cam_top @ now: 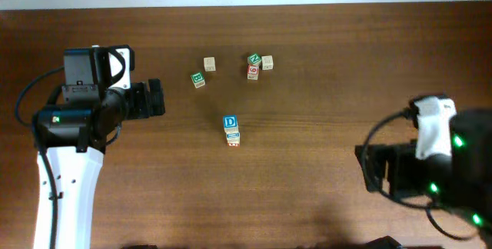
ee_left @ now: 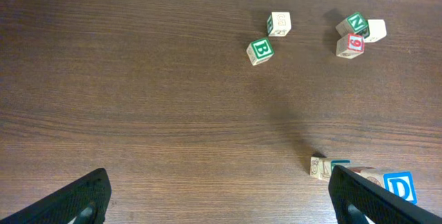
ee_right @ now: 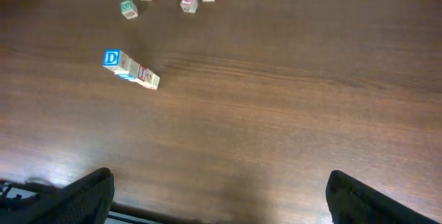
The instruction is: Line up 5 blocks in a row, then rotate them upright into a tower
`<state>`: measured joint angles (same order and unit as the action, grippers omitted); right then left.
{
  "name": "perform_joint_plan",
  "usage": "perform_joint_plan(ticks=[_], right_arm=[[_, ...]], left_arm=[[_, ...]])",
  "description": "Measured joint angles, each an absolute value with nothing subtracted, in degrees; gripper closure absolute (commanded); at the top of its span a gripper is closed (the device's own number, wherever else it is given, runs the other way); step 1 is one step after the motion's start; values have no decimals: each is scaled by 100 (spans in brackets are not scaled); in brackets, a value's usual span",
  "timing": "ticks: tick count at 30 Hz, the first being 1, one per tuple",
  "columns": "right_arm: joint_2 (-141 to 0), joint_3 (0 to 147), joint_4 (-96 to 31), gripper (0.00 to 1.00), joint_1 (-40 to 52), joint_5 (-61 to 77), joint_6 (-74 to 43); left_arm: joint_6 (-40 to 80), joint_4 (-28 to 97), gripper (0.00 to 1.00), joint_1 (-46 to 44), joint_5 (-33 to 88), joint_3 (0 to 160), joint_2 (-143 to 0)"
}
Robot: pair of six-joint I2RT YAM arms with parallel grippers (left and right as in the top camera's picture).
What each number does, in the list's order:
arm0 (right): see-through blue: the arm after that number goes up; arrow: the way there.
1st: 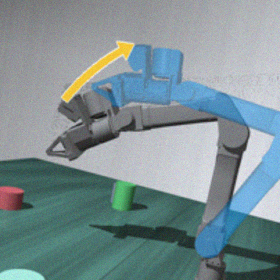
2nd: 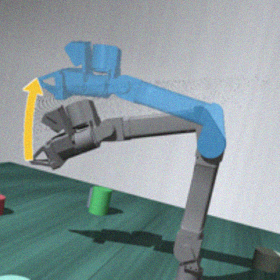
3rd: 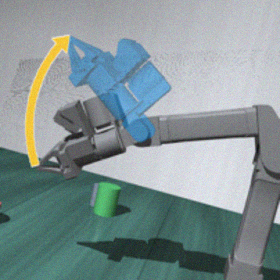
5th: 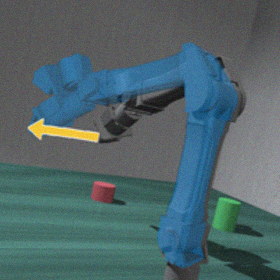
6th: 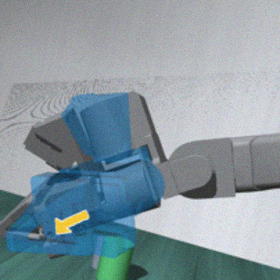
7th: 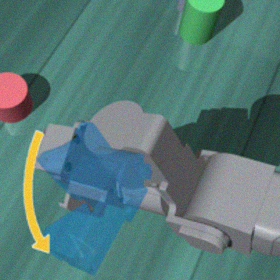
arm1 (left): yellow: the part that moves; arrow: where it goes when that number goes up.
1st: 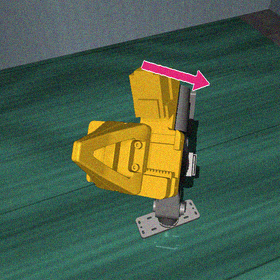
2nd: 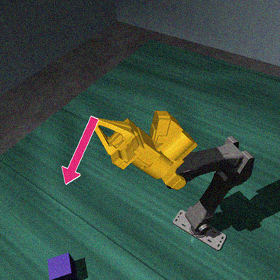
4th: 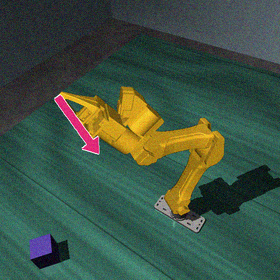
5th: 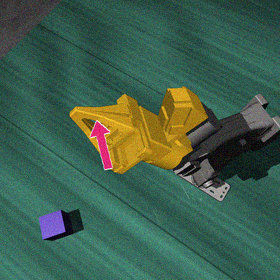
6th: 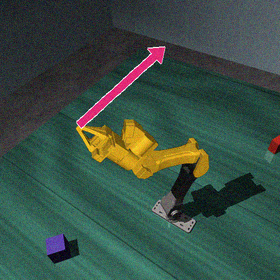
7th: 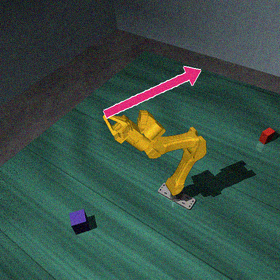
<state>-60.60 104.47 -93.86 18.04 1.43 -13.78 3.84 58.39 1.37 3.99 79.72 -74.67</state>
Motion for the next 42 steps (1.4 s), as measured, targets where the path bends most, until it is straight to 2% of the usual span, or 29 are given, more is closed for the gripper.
perform_joint_plan(ticks=[14, 19, 23, 31, 37, 42], right_arm=[[-5881, 10444, -9321, 2, 1804, -40, -1378], [-5596, 9894, -7957, 2, 1522, -351, -1026], [-4574, 8307, -6377, 2, 799, -10, -189], [-2084, 4746, -3085, 2, 290, 257, 325], [-762, 2049, -1461, 2, 266, 272, 375], [-121, 615, -720, 2, 266, 290, 392]], left_arm=[[384, 5839, 1, 137, 397, 7972, -7467], [384, 5846, 1, 137, 397, 7972, -7467], [384, 5854, 1, 137, 379, 7972, -7467], [384, 5854, 1, 137, 368, 7972, -7467], [384, 5852, 1, 137, 355, 7972, -7467], [384, 5854, 1, 137, 357, 7972, -7467]])
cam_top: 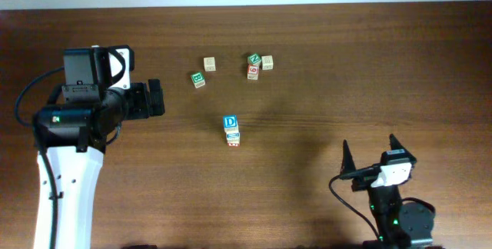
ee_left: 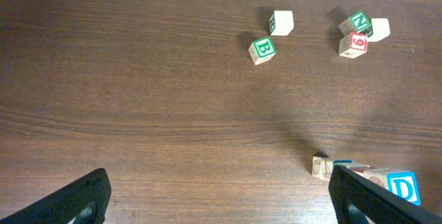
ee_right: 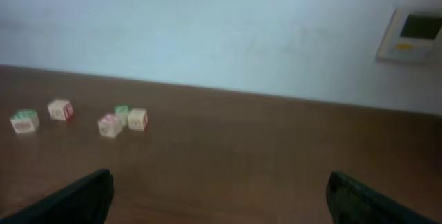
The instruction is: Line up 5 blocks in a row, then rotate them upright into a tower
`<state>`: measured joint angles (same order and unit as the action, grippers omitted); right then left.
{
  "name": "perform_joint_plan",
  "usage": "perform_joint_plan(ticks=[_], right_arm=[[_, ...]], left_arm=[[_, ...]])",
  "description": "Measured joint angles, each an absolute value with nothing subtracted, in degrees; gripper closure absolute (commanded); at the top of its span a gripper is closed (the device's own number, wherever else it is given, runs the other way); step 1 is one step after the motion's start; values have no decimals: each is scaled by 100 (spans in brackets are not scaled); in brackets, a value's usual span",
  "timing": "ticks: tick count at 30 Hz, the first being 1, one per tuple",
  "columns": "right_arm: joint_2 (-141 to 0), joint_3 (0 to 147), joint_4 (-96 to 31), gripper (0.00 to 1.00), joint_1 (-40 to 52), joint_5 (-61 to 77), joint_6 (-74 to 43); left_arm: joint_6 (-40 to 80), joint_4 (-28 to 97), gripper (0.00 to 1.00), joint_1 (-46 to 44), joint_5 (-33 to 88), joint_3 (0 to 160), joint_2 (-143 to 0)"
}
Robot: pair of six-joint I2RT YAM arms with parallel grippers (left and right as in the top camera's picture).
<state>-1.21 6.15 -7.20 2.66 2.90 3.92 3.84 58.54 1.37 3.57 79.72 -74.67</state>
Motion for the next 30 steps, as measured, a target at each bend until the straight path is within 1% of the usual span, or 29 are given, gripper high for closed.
perform_joint_plan(ticks=[1, 3, 8, 30], right_arm=[[-102, 408, -379, 2, 266, 292, 392], [-84, 207, -242, 2, 266, 292, 399], [-84, 84, -429, 2, 266, 261, 414], [-84, 84, -427, 2, 266, 242, 434]], left_arm=[[384, 5854, 1, 137, 357, 7972, -7467], [384, 5852, 1, 137, 357, 7972, -7467], [384, 5852, 1, 137, 357, 7972, -7467], [384, 5852, 1, 137, 357, 7972, -7467]])
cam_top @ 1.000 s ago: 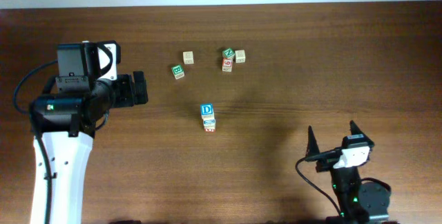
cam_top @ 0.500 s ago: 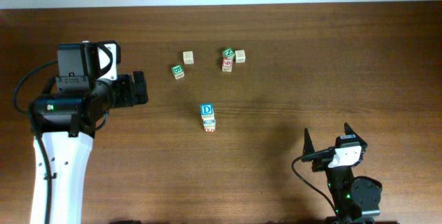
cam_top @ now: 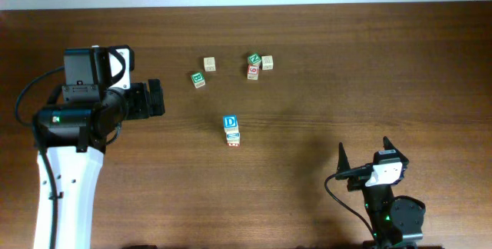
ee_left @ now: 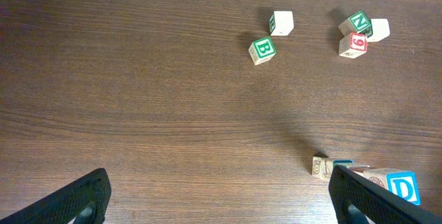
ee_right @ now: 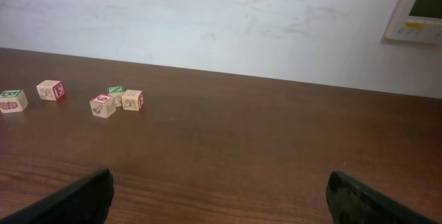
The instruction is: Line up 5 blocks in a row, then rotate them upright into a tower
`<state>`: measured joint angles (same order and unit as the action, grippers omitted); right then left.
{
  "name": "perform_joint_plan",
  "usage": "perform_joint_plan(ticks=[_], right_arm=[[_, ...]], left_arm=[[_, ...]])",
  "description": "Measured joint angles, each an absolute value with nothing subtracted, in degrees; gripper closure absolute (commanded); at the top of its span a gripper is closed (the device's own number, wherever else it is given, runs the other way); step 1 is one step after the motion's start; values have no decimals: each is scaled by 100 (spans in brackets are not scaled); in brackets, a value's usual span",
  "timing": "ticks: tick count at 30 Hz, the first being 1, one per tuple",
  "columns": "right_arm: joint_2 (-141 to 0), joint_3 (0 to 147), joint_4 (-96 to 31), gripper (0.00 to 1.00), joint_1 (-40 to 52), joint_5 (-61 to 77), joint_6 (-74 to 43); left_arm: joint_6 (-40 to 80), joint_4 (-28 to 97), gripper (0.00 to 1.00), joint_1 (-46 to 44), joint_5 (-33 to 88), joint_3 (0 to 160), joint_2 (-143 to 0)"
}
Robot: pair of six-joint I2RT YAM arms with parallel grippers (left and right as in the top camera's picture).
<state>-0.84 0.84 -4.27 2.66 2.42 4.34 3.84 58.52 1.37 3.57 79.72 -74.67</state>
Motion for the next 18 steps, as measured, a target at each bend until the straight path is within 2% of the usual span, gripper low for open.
perform_joint_plan(ticks=[5, 8, 14, 18], right_arm=[[-84, 84, -427, 2, 266, 242, 429], [-73, 84, -427, 2, 266, 239, 434], [-67, 84, -423, 2, 263, 220, 432], [-69, 84, -427, 2, 266, 220, 432]], left_arm=[[381, 5677, 1, 137, 272, 7929, -7443], [349, 4436, 1, 137, 95, 7179, -7015], [-180, 1339, 1, 143, 84, 4025, -4838], [-539, 250, 1, 143, 152, 2331, -3328]])
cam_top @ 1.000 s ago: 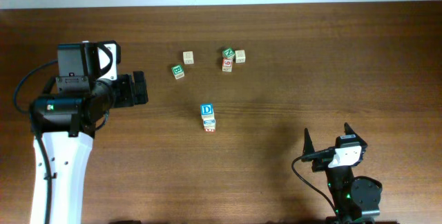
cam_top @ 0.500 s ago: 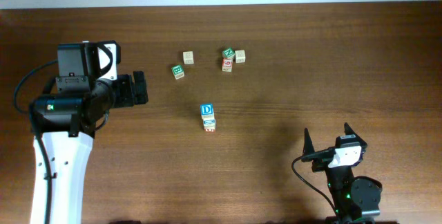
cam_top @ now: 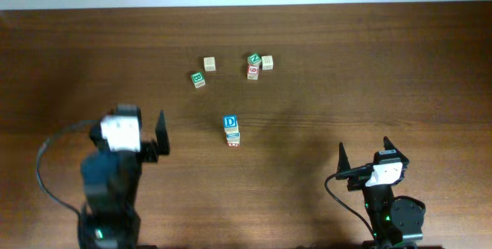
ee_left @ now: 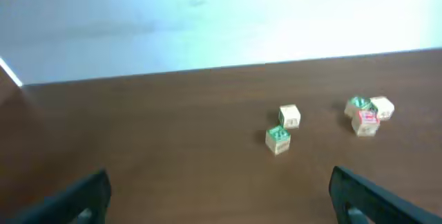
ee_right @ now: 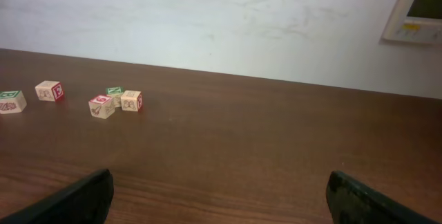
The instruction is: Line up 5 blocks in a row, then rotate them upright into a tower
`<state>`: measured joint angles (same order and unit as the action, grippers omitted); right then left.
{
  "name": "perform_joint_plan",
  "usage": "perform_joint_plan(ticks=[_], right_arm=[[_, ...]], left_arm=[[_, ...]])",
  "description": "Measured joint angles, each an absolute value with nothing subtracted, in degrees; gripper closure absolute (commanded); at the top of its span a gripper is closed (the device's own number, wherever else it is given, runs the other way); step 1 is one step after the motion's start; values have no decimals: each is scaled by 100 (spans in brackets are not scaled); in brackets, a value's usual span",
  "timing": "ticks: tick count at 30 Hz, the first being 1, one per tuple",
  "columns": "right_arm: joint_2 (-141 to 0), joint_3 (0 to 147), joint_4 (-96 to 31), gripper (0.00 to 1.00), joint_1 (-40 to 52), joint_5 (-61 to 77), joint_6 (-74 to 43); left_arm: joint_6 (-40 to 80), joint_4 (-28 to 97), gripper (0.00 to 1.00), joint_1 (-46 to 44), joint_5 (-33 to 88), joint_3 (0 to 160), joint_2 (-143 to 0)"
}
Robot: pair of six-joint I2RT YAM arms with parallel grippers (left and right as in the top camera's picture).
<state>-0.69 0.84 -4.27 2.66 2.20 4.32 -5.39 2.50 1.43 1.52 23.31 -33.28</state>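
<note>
A short stack of blocks with a blue D block on top stands mid-table. Behind it lie a green B block, a plain block, and a cluster of a green N block, a red-faced block and a plain block. The left wrist view shows the green block and the cluster far ahead; the stack is out of that view. My left gripper is open and empty, low at the front left. My right gripper is open and empty, low at the front right.
The brown wooden table ends at a white wall beyond the blocks. A wall panel hangs at the right. Both arms sit folded near the table's front edge, well away from the blocks.
My left arm was raised at the table's left, its camera looking down on the blocks. Now it is folded low at the front left, looking level toward the wall. The right arm and blocks are unchanged.
At first both arms were raised with open grippers, looking down on the blocks. Then the right arm was folded low at the front right and stayed there. Now the left arm is folded low too. No block has changed place or facing.
</note>
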Motion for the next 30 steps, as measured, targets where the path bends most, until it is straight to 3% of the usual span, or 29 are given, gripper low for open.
perform_joint_plan(ticks=[8, 14, 30], right_arm=[[-69, 84, -427, 2, 266, 220, 432], [-69, 84, -429, 2, 266, 220, 429], [-69, 84, -427, 2, 266, 220, 432]], left_arm=[[-998, -290, 1, 143, 169, 342, -958], [-1347, 366, 1, 143, 167, 95, -154], [-1546, 458, 1, 143, 167, 95, -89]])
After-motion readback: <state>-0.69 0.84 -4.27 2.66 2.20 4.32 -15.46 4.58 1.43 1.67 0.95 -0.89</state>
